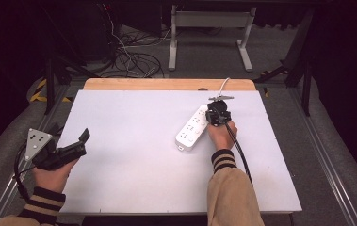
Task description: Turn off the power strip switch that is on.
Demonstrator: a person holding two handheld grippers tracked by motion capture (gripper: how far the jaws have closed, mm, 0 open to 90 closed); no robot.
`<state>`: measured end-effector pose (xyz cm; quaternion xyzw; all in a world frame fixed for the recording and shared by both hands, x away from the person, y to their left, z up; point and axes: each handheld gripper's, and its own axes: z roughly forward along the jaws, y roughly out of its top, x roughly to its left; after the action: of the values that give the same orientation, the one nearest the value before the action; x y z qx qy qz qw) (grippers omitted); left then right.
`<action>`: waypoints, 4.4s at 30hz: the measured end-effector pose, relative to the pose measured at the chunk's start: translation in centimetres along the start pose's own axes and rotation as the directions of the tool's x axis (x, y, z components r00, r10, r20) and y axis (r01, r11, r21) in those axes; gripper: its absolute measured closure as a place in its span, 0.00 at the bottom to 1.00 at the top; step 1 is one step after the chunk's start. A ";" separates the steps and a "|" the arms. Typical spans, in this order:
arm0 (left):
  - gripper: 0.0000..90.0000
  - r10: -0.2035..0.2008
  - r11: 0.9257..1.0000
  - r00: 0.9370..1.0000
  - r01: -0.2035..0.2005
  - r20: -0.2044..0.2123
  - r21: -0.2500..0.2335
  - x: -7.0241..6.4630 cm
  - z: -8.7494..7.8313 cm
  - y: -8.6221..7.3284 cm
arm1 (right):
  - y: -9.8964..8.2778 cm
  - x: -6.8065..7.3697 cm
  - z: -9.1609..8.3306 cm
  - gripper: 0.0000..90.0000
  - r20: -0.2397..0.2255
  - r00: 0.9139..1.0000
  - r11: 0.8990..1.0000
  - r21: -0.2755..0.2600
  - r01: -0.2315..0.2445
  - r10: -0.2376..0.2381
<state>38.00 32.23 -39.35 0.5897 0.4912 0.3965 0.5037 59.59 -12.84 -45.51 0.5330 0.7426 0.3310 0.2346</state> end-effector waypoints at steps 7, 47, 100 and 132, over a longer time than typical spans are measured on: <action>0.01 0.004 1.000 1.000 -0.004 0.001 -0.001 -0.1 0.0 0.0 | 0.0 0.4 0.0 1.00 0.014 1.000 1.000 -0.004 0.022 -0.022; 0.02 -0.001 0.999 0.999 0.000 -0.041 -0.045 -0.2 -0.5 0.3 | -11.6 -5.6 -20.0 1.00 -0.002 0.995 0.666 -0.743 0.064 -0.098; 0.02 0.012 1.000 1.000 -0.013 -0.023 -0.028 -0.2 -0.3 0.2 | -11.1 -4.8 -17.5 0.07 0.021 0.995 0.735 -0.673 0.085 -0.096; 0.03 0.008 1.000 1.000 -0.008 -0.018 -0.018 -0.2 -0.2 0.1 | -11.2 -4.7 -16.9 0.08 0.016 0.994 0.757 -0.647 0.093 -0.108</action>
<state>37.75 32.12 -39.16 0.5833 0.4898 0.4084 0.5031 42.14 -23.77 -42.45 0.3752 0.6129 0.5593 0.4132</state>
